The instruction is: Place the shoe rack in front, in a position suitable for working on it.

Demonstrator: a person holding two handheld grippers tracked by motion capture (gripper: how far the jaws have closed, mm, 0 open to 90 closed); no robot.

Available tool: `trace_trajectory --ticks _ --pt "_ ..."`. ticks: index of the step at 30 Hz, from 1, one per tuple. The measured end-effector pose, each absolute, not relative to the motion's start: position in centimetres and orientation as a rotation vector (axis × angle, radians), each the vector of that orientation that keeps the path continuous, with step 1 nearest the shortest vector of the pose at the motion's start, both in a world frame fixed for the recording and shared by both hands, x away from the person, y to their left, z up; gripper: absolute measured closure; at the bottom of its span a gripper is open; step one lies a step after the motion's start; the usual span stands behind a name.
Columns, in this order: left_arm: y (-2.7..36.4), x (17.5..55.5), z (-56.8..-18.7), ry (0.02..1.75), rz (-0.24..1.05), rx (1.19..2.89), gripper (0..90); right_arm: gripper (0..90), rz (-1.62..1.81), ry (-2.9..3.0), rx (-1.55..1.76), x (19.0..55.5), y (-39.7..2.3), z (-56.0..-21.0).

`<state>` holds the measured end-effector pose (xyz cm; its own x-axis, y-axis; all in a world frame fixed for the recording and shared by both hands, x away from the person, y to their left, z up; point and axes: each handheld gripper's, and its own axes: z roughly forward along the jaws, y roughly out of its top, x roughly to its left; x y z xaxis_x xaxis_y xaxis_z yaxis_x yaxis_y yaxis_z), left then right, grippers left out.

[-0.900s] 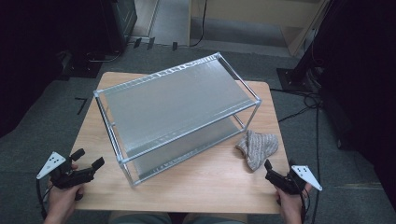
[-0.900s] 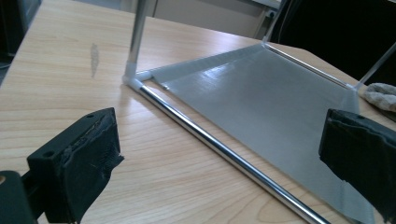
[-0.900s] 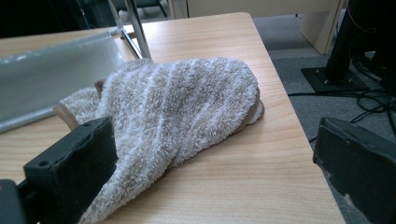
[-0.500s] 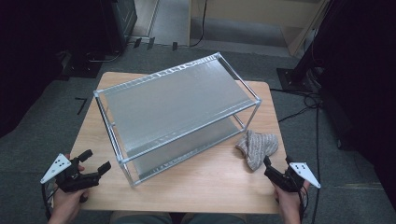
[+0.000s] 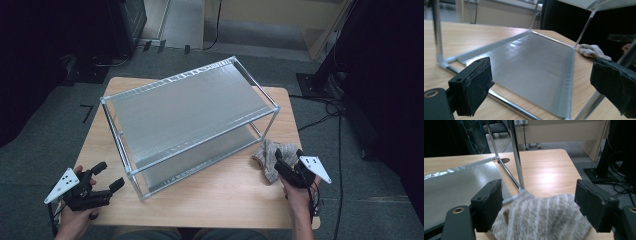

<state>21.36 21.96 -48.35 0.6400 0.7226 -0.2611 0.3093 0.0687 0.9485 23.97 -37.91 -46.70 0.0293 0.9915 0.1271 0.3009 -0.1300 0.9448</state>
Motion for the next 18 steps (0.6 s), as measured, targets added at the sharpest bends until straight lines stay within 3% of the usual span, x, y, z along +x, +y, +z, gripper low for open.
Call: trace_trajectory --ticks 13,18 --pt "20.8 20.5 -47.7 0.823 0.376 1.581 5.4 22.3 1.085 1.451 1.567 29.7 -35.6 -45.9" --pt "19.7 20.0 -47.7 0.807 0.360 1.616 14.3 32.9 1.091 1.425 1.617 31.3 -35.3 -45.5"
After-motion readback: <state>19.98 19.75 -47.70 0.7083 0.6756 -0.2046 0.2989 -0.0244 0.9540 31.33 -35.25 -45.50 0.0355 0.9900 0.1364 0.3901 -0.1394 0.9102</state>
